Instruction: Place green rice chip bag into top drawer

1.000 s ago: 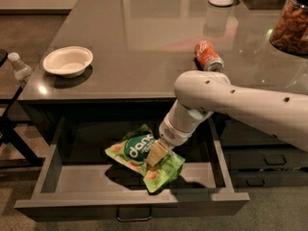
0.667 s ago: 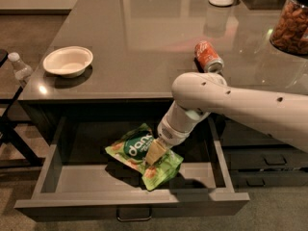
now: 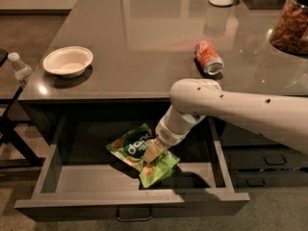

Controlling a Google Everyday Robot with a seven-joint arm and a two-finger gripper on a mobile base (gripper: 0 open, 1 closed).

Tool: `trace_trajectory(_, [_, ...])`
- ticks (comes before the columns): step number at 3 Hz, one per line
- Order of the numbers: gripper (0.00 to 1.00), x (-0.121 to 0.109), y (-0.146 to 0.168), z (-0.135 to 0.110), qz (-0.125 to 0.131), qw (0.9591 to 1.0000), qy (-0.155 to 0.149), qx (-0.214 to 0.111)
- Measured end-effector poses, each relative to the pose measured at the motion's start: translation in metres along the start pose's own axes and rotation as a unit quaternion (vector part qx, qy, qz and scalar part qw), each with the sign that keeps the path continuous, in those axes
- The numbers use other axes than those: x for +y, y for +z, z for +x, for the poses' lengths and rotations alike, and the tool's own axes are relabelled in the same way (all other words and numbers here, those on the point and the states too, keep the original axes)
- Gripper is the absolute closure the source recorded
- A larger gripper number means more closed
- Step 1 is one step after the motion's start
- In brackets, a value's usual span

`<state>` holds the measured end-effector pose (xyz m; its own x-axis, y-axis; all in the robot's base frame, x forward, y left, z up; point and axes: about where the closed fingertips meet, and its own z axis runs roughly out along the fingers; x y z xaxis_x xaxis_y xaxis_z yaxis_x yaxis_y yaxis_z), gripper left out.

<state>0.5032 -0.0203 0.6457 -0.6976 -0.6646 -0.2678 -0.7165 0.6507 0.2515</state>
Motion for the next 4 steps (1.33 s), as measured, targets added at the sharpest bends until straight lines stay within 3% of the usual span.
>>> trace_trajectory(1, [1.0, -0.0016, 0.0053, -0.0013, -0.011, 0.9999, 0.002, -0.003])
trace_trajectory(2, [0.82, -0.0016, 0.0053, -0.0013, -0.011, 0.9999, 0.002, -0.003])
trace_trajectory(4, [0.35, -0.0016, 0.0053, -0.0013, -0.011, 0.9999, 0.002, -0.003])
